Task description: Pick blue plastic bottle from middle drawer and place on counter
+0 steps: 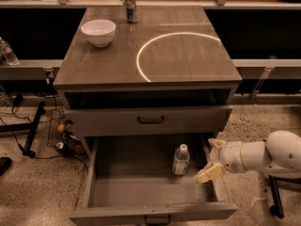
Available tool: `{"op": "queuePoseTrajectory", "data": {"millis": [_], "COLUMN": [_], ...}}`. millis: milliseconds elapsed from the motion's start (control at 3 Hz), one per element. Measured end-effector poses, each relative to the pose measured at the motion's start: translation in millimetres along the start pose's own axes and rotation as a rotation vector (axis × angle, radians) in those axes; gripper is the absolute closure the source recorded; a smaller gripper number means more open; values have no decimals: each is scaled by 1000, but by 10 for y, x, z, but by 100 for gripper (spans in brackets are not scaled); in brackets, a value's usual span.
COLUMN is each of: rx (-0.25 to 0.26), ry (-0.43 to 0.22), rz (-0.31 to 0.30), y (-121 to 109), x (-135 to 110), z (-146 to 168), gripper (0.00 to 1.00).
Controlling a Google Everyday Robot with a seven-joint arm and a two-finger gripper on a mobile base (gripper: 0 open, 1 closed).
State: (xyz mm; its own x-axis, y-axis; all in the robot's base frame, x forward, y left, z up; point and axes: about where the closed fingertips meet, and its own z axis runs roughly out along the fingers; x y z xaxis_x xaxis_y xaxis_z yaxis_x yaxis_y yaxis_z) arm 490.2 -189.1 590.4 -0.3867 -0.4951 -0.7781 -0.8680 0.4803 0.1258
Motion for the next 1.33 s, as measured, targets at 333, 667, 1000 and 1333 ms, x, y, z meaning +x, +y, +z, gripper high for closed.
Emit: {"op": "queuePoseTrajectory", "data": {"millis": [333, 667, 1000, 1333], "rx": [6, 34, 50, 68], "ry": [-55, -92, -118, -139], "rz": [30, 53, 58, 75], "y": [-164, -363, -489, -661], "x": [215, 360, 407, 521], "z": [420, 701, 879, 1067], "gripper": [0, 0, 0, 3]}}
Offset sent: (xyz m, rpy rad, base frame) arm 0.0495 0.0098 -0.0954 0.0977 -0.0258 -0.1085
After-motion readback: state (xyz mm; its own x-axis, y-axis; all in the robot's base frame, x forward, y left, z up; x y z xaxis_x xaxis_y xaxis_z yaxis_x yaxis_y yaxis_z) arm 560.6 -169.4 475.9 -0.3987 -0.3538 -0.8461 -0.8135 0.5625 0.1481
